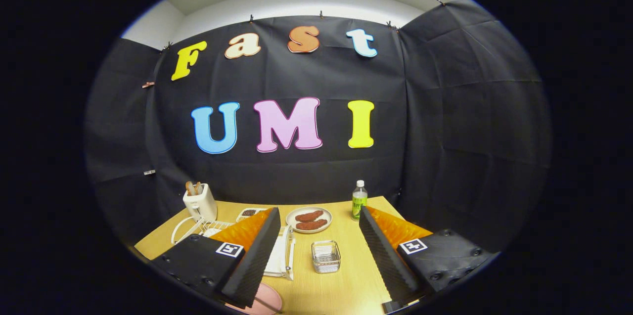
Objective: Take the plate from the dish rack, then take the spoon from the basket and place it into the plate.
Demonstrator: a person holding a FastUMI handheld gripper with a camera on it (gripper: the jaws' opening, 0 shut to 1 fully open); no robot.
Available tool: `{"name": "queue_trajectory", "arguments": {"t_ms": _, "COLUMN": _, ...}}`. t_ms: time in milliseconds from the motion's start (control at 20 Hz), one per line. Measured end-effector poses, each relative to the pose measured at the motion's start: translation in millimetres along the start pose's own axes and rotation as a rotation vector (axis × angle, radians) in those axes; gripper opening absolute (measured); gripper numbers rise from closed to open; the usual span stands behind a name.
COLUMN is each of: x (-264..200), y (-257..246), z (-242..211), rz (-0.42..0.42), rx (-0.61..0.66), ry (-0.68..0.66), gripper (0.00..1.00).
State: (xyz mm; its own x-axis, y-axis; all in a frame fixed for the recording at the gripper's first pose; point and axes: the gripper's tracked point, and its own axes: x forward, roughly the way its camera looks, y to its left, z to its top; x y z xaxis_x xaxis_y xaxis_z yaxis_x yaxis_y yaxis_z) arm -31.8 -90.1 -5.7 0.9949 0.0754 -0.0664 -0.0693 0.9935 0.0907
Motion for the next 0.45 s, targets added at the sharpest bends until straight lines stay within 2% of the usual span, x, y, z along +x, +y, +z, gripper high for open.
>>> {"name": "queue_trajectory", "arguments": {"t_ms": 450, "x": 11.8, "y": 53.9, "z": 1.2, "rz": 0.068, "rx": -0.026, "ry": 0.006, "gripper": 0.98}}
